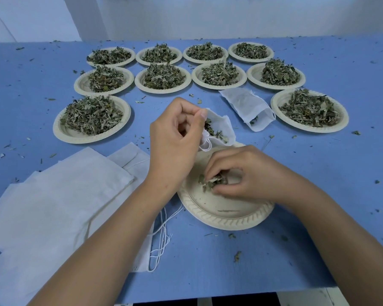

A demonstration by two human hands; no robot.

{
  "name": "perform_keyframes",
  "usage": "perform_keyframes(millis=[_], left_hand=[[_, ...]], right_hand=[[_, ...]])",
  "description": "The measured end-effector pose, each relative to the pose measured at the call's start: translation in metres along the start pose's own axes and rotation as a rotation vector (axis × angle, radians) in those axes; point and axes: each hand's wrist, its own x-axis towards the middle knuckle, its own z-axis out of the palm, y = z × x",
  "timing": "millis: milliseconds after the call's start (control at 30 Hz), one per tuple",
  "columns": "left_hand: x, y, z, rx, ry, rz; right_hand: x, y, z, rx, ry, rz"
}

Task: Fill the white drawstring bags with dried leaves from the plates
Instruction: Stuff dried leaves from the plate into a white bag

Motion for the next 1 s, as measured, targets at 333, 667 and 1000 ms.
perform_keyframes(millis=[333, 667, 1000], left_hand=[[0.001, -0.002, 0.002, 0.015, -0.053, -0.025], [-0.006, 0.000, 0.007, 0.000, -0.130, 0.007], [-0.004, -0.001, 0.007, 0.027, -0.091, 0.006]], right_hand=[[-0.002, -0.006, -0.013, 0.652, 0.557, -0.063], [0.002, 0.001, 0.003, -0.165, 0.687, -0.070], [0.000, -0.002, -0.005, 0.128, 0.638, -0.089]])
